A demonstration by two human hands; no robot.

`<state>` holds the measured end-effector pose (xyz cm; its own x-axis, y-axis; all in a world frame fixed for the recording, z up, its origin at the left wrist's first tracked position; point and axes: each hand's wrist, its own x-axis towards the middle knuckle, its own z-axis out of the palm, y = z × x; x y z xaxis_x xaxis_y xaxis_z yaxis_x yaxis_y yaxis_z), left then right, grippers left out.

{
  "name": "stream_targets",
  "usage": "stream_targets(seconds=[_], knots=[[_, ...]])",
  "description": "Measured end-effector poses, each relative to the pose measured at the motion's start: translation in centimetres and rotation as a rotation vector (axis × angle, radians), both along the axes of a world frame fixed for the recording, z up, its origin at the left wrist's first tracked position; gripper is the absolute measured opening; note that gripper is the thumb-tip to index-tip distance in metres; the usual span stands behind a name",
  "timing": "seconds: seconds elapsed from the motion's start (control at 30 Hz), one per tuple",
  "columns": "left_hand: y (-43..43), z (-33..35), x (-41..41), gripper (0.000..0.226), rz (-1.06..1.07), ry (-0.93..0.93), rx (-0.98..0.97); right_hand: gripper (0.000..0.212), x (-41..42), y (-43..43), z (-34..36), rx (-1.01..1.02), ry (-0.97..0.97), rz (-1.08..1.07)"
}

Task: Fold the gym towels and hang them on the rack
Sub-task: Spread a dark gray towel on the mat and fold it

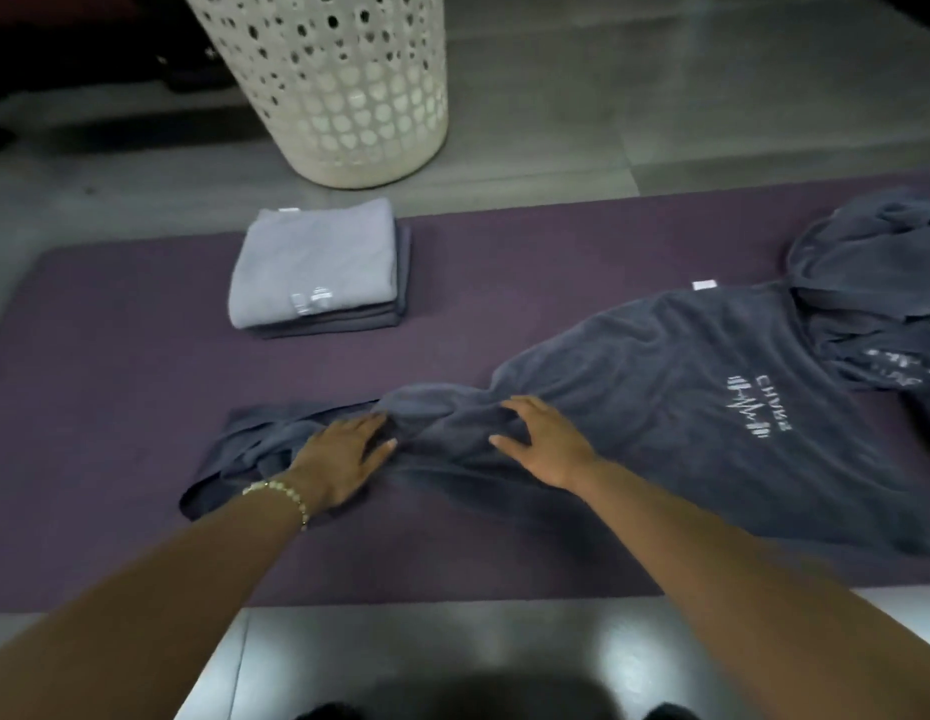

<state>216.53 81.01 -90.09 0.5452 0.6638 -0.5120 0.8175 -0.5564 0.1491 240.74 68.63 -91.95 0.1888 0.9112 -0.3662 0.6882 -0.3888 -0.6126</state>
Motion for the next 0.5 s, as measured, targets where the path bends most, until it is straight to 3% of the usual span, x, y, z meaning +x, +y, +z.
stream_targets(seconds=[0.27, 0.33, 0.43, 0.5], knots=[[2.5, -1.8, -8.5, 0.059, 0.065, 0.134, 0.207, 0.05, -9.7, 4.2, -1.7, -0.021, 0.089, 0.163], [2.9, -1.9, -9.8, 0.06, 0.057, 0.089, 0.246, 0.048, -10.9, 4.5, -1.7, -0.091, 0.146, 0.165], [2.7, -1.8, -11.3, 0.072, 0.06, -0.05, 0.228, 0.028, -11.9, 4.3, -1.8, -0.164, 0.207, 0.191], [2.6, -2.0, -12.3, 0.064, 0.076, -0.104, 0.153, 0.038, -12.2, 4.0, -1.9, -0.2, 0.203, 0.206]])
